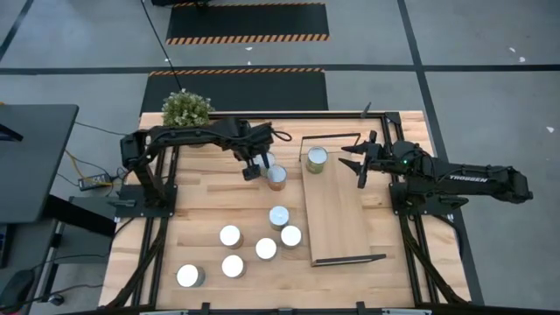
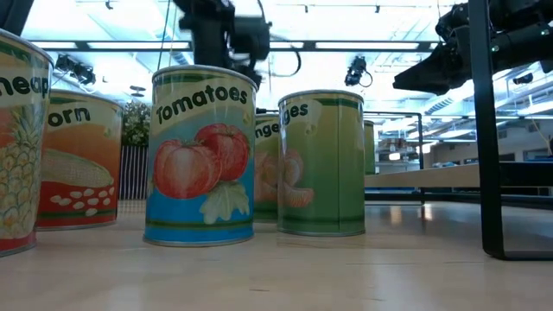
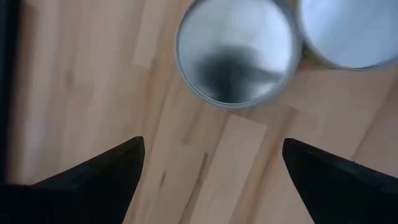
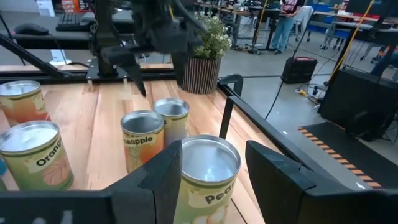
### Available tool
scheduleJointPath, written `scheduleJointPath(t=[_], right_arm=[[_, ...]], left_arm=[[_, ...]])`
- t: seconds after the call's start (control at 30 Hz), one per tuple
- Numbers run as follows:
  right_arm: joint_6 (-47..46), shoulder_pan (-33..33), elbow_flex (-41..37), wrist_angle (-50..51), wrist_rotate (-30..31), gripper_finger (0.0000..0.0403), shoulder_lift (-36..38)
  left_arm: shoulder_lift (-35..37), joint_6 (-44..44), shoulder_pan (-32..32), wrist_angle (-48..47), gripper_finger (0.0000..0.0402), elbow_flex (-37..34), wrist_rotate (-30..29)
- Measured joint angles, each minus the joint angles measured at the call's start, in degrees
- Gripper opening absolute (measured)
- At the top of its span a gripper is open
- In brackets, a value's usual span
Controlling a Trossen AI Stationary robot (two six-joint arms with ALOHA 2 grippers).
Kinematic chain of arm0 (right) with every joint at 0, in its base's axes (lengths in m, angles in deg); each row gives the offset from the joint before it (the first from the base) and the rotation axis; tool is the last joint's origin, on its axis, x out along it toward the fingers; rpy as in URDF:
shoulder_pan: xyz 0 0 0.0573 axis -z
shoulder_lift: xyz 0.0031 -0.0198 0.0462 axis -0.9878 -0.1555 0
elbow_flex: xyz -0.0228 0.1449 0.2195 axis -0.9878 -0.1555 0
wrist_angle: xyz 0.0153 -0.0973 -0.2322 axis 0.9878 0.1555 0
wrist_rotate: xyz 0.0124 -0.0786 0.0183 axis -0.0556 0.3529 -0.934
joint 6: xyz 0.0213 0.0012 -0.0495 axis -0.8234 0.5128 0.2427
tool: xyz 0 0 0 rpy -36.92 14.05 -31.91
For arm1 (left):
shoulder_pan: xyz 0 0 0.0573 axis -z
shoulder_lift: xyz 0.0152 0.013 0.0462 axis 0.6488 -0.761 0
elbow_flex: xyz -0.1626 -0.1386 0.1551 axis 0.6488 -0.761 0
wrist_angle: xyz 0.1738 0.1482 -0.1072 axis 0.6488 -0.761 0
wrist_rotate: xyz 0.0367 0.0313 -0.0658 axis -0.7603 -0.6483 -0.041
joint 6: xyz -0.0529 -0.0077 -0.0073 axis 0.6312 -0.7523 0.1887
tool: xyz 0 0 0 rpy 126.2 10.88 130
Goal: Pick and place cans onto a shelf
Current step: Put the canned peaches on the shelf
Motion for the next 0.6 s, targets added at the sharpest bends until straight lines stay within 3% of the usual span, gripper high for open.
scheduleJointPath(t=[0.47,0.6], right_arm=[[0.0,0.0,0.0,-0.1,0.0,0.0185,-0.2],[-0.4,0.0,0.0,-0.1,0.0,0.0185,-0.2]], left_arm=[[-0.2,-7.2,-0.8,23.4,0.0386,-10.4,3.2],[-0.2,-7.7,-0.8,23.9,0.0386,-10.5,4.3]])
